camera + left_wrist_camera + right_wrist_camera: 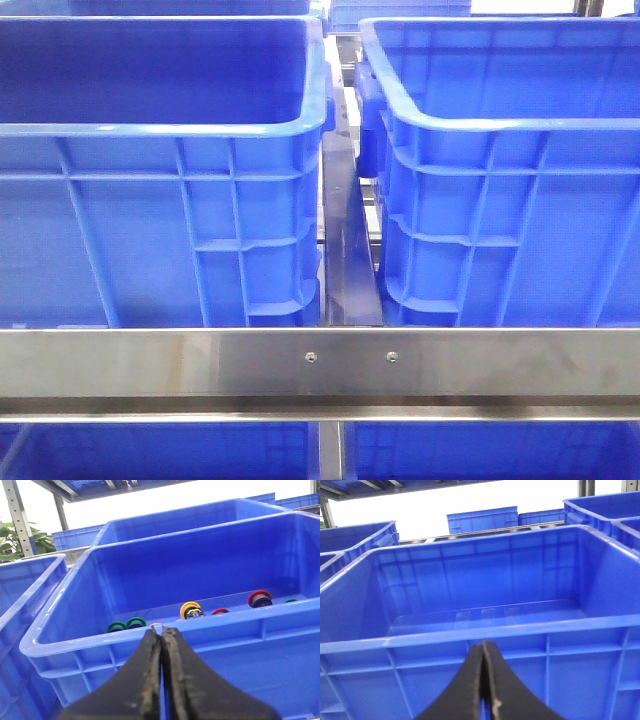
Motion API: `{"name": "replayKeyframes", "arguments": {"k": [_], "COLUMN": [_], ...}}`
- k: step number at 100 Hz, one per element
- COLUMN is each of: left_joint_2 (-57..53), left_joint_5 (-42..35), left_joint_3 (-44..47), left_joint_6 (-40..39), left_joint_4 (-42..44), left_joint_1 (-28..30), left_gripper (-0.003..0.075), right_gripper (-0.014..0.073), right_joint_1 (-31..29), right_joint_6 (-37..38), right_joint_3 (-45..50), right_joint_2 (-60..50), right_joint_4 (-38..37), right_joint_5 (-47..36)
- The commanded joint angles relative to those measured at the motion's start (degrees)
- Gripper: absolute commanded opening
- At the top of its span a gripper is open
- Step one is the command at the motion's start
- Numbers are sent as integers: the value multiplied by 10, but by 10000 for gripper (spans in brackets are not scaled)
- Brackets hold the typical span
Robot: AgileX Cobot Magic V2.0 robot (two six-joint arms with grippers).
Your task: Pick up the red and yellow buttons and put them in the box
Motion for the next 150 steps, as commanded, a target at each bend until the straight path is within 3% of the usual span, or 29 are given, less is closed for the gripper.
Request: {"name": "replayKeyframes", "arguments": {"k": [1, 43, 66, 125, 150], "left_joint_2": [-19, -19, 12, 348, 453], "left_joint_5": [-47, -40, 62, 372, 393], "left_joint_3": [28, 6, -107, -492, -547], "left_joint_6": [-3, -3, -3, -3, -3], "left_joint_4": [-3, -5, -54, -60, -60], "left_joint_1": [-4, -4, -4, -4, -4], "left_gripper": [-19, -19, -19, -19, -19], "right_gripper": [-68, -68, -68, -68, -68], "right_joint_1": [0, 0, 0, 0, 0], "right_joint_6": [-2, -2, -2, -2, -2], "right_joint_3": [-11, -11, -11, -11, -11], "right_joint_2": [-14, -14, -14, -14, -14], "right_joint_4": [-5, -5, -5, -5, -5], "right_joint_5": [-48, -48, -48, -48, -48]}}
